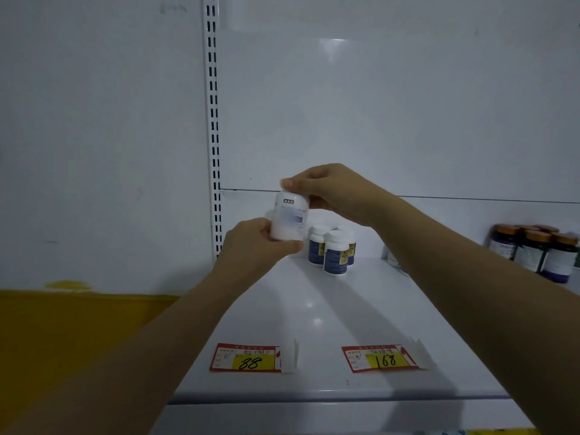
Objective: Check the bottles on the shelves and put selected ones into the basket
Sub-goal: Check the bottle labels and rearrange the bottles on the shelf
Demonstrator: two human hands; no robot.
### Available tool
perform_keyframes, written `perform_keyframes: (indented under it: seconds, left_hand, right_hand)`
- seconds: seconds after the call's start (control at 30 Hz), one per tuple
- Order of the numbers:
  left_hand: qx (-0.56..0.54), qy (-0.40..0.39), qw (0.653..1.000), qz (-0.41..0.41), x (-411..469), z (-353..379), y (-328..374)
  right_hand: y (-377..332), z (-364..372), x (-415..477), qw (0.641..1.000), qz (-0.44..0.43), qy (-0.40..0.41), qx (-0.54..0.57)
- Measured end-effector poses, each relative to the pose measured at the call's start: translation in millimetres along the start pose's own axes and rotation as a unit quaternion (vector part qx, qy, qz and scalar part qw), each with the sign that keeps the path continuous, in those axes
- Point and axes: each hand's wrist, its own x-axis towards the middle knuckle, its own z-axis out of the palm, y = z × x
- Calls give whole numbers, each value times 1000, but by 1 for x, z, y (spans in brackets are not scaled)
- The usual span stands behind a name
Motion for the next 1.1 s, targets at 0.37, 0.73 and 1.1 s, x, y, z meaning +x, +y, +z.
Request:
perform_keyframes:
  seconds: [0.37,0.73,1.1]
  left_hand:
    - [-73,-11,997,22,8,-5,-6]
    - [-58,70,995,41,-4,2,7]
    - [-205,-54,977,-32,-5,-9,7]
  right_hand:
    - [-2,0,-19,995,-95,11,30]
    - [-2,-2,-13,999,-1,40,34]
    - [-7,5,-15,999,2,-8,51]
